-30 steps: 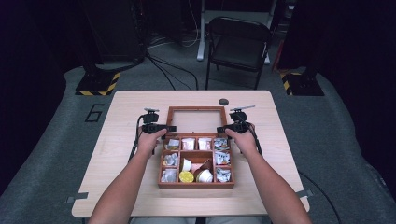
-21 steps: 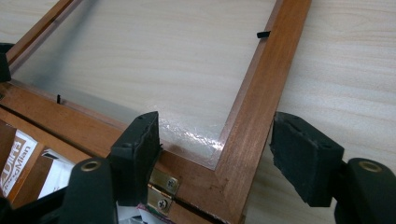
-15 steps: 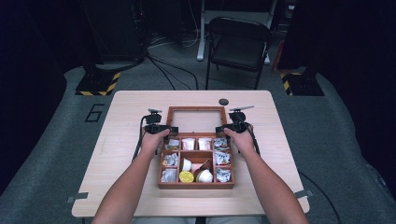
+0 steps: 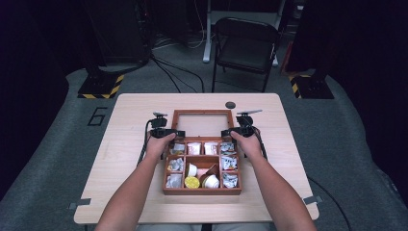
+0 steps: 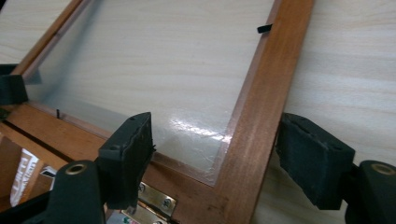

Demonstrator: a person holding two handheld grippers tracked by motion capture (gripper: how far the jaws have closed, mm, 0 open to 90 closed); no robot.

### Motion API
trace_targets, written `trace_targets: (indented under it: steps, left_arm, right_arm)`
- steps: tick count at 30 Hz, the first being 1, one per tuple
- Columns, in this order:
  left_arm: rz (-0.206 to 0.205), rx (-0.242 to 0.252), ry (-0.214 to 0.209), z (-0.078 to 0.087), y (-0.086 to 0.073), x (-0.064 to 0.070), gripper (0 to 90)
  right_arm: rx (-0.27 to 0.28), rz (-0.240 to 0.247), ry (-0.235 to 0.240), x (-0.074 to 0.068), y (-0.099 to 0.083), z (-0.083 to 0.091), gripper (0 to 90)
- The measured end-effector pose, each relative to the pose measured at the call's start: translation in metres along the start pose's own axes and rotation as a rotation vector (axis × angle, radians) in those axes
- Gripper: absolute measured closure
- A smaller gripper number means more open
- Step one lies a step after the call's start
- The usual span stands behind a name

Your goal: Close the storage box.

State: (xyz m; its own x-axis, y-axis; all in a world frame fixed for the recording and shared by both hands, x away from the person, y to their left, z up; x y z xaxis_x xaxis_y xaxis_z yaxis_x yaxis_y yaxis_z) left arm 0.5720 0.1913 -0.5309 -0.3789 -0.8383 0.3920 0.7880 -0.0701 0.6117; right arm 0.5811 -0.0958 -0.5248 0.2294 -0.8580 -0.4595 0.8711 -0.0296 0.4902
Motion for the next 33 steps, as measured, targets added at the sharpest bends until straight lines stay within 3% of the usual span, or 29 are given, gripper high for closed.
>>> trace_targets:
  steps: [7,10,16,24,33]
  left_arm:
    - [0.004,-0.001,-0.003,0.0,0.0,0.0,25.8]
    - [0.023,0.005,-0.004,0.001,0.001,0.0,26.7]
    - [0.016,-0.001,-0.007,0.002,0.002,0.0,26.8]
    - [0.026,0.045,-0.015,0.008,0.007,0.002,28.5]
    - [-0.035,0.087,-0.021,0.02,0.012,0.007,29.4]
  right_arm:
    - [0.004,0.004,0.004,0.0,0.001,-0.002,25.9]
    - [0.002,0.0,0.002,0.0,0.001,-0.001,26.2]
    - [0.01,0.016,0.0,0.0,0.002,0.001,27.4]
    - [0.042,0.026,-0.003,-0.003,0.005,0.009,31.0]
    - [0.099,0.049,0.016,-0.01,0.009,0.021,31.8]
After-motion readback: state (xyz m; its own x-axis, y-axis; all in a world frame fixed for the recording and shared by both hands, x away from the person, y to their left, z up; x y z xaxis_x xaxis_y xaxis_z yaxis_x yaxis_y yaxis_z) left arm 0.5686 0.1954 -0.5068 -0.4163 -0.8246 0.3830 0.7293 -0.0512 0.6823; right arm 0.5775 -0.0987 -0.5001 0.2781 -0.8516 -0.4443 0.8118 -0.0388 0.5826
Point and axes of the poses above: each handheld gripper's, and its own axes: z roughly backward along the jaws, y roughly out of its top, x roughly to its right, the point moved 5 cm from there along -z, roughly forward along the jaws, and after that the axes turned 6 degrees about -z, right-handed, at the moved point
